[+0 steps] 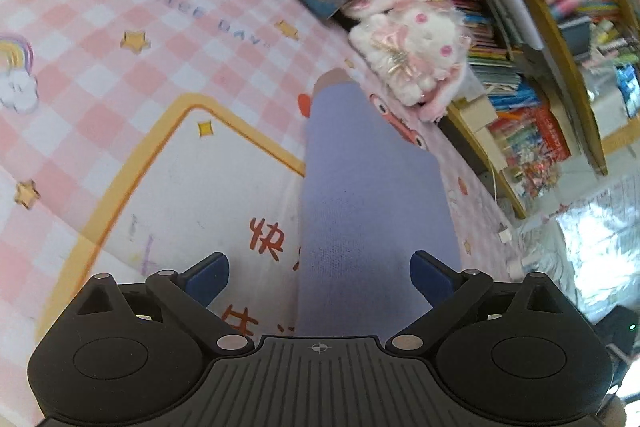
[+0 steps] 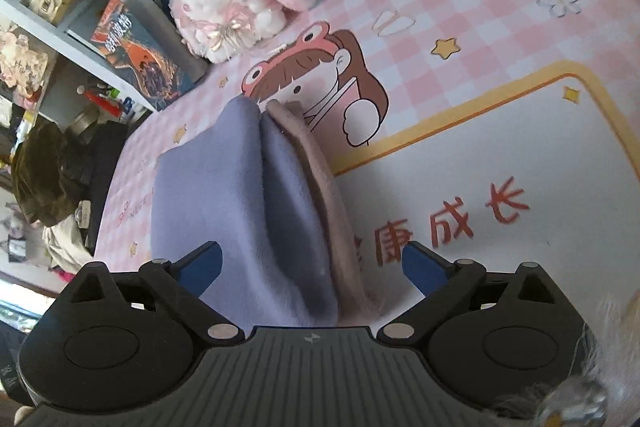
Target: Fold clothes
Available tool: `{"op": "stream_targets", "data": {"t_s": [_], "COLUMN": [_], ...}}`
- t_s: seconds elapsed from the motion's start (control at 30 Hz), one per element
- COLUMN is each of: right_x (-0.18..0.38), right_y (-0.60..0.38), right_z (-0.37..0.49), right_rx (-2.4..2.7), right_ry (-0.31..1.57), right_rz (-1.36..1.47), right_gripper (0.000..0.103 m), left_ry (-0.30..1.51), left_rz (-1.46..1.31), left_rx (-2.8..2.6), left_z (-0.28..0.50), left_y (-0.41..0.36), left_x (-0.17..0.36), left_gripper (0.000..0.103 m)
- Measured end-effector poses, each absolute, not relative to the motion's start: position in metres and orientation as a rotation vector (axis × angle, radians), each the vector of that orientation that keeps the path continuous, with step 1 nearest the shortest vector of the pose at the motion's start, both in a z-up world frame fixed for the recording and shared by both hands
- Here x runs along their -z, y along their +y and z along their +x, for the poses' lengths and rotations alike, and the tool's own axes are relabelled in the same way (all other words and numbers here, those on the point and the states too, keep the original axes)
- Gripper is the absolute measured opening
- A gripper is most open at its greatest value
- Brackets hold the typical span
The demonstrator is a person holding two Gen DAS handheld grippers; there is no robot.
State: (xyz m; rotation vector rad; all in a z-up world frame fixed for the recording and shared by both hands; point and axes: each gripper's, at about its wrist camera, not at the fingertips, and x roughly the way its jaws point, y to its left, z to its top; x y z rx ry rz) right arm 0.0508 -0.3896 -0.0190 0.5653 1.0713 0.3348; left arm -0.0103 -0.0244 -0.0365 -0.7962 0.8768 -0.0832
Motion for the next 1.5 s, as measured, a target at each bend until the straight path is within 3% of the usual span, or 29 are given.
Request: {"op": "stream_targets", "data": {"t_s": [0.23,0.33,0.5,0.63,0.73,0.9,1.03,1.17,1.3,1.4,1.5], "right_x": [0.035,0.042,0.047,0.031,0.029,0.026,0.029,0.044,0.049,0.046,0.032], "right_y": [-0.390,-0.388,-0.383,-0.371,-0.370,-0.370,-0.371,-0.374,-0.368,-0.361,-0.359], "right_z": [0.074,0.081,0.090,0.088,0.086,0.083,0.085,0.091,0.096,0.098,0.090], "right_rx": [-0.401,-0.453,-0.517,-0.555,-0.566,-0.585,-0.586,-0.584,-0.615,-0.621,-0.632], "right_ry": [1.128,1.160,1.188,1.125,1.115,1.098,1.111,1.171,1.183,1.178,1.108], "right_rz": [0.592,0.620,0.638,0.513,0.493,0.460,0.470,0.563,0.604,0.567,0.497], "right_gripper": [0.075,0.051,0.044,0.028,0.026,0.026,0.044,0.046,0.047,0.038,0.030], "left_ry": [0.894,0.912,0.928,0.891,0.851,0.936,0.944,0.966,0.957,0.946,0.902], "left_rz": [-0.813,-0.815,-0.878,-0.728,-0.590,-0.662,-0.755,-0.803,-0.807,-0.770,-0.717], "left_rx": [0.050,0.061,0.091,0.092,0.117,0.094,0.111,0.139,0.143,0.130,0.155], "left_z": [0.004,0.011,0.018,0.019,0.021,0.028,0.027,0.032,0.033,0.032,0.027], "left_y": [-0.028,-0.031,-0.034,-0.051,-0.064,-0.050,-0.042,-0.043,-0.046,-0.051,-0.058], "left_x": [0.040,0.041,0.046,0.024,0.004,0.024,0.035,0.046,0.046,0.041,0.026], "left_gripper": [0.092,0.078,0.058,0.043,0.043,0.052,0.060,0.065,0.060,0.048,0.045]}}
